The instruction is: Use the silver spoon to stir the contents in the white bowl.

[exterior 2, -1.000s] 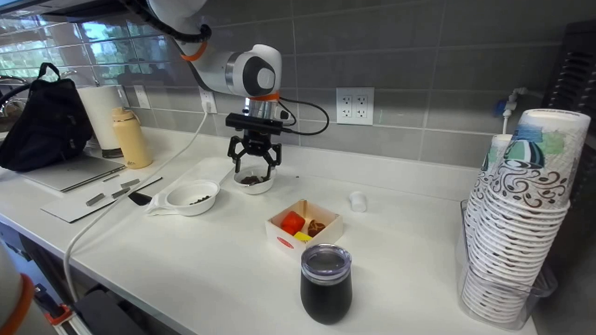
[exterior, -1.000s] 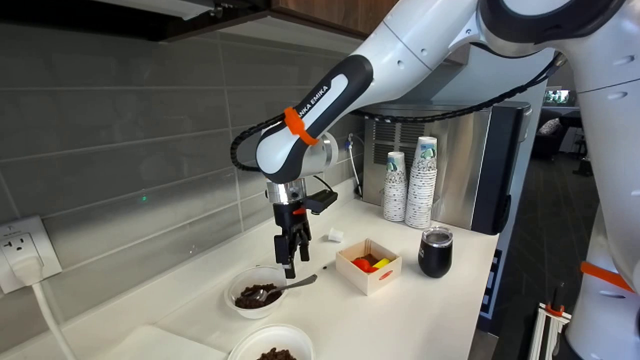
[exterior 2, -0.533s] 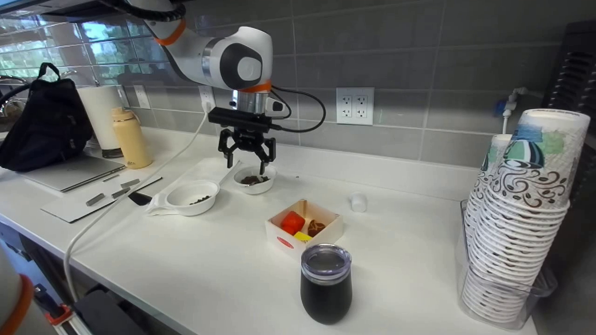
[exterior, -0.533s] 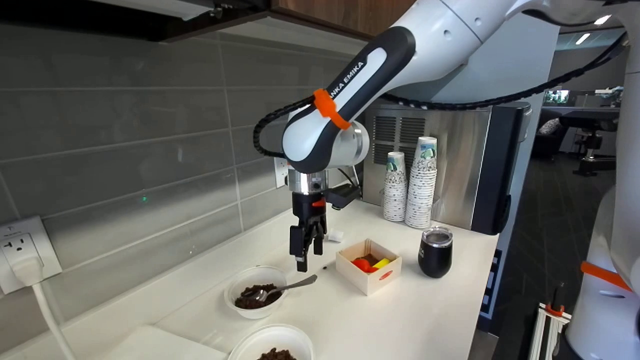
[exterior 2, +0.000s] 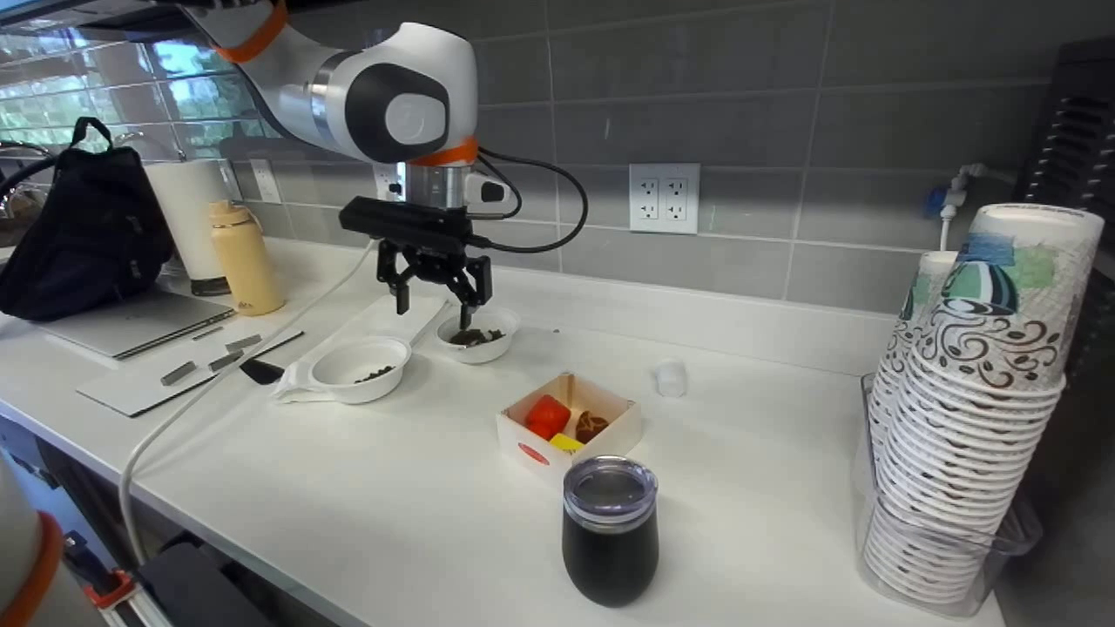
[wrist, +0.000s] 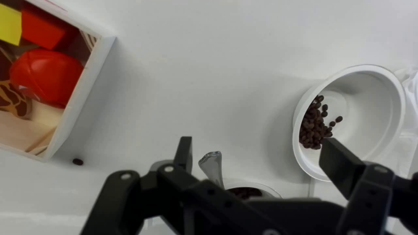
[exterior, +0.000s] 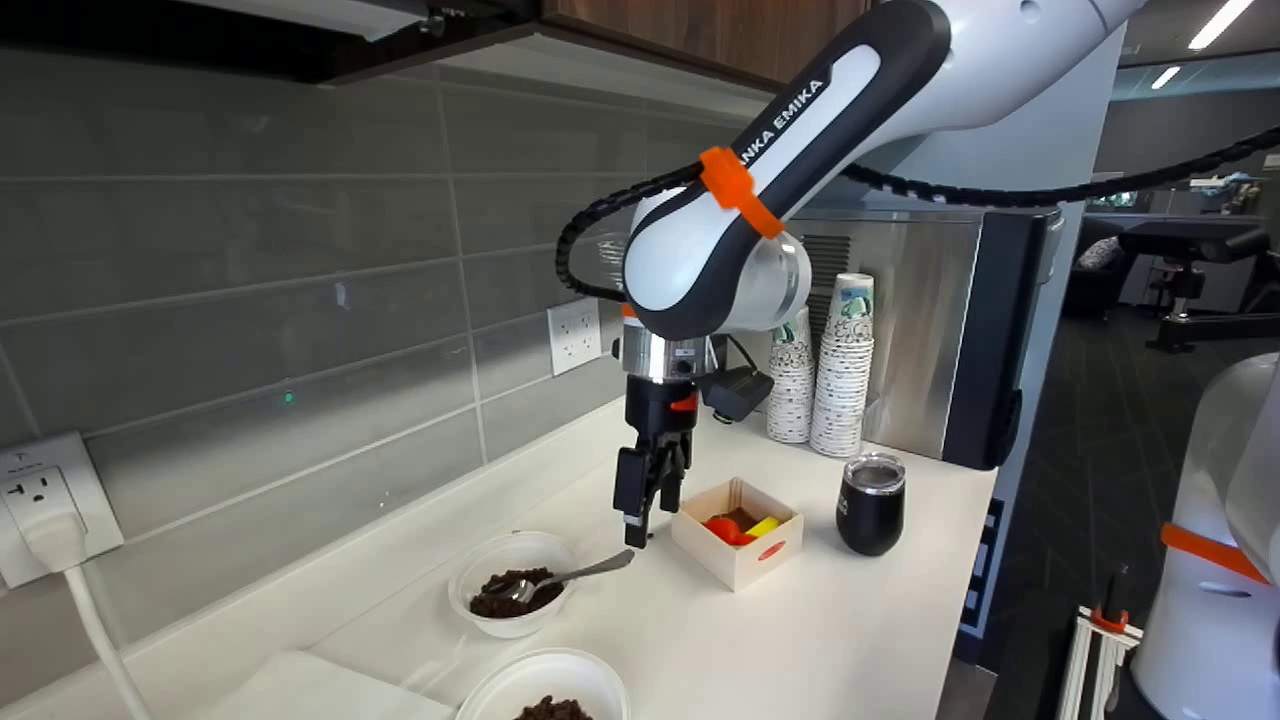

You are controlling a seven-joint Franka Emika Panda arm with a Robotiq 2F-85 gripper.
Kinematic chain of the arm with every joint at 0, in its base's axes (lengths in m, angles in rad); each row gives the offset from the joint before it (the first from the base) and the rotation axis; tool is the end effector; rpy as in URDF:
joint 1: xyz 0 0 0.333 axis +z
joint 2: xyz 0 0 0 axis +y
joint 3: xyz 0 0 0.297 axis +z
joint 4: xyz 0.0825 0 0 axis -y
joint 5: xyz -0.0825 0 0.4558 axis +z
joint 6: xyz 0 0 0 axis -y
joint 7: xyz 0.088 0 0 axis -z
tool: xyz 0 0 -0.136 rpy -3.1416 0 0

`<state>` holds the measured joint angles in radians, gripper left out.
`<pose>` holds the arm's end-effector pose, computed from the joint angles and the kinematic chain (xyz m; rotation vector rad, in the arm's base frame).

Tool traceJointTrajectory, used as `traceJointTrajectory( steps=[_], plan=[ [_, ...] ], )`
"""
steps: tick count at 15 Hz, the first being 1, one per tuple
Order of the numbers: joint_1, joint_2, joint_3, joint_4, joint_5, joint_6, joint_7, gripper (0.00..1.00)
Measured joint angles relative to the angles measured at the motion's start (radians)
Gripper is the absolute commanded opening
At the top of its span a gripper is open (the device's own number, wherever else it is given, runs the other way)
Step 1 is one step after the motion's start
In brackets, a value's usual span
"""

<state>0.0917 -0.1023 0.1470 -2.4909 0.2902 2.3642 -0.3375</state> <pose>0.4930 0.1275 0.2229 -2.9058 -0.5367 0.0214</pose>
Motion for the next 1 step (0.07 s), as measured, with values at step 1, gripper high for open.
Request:
traceJointTrajectory(
  steps=[1],
  plan=[
    [0.006, -0.016, -0.001, -0.018, 0.008, 0.008, 0.000, 1.00]
  ],
)
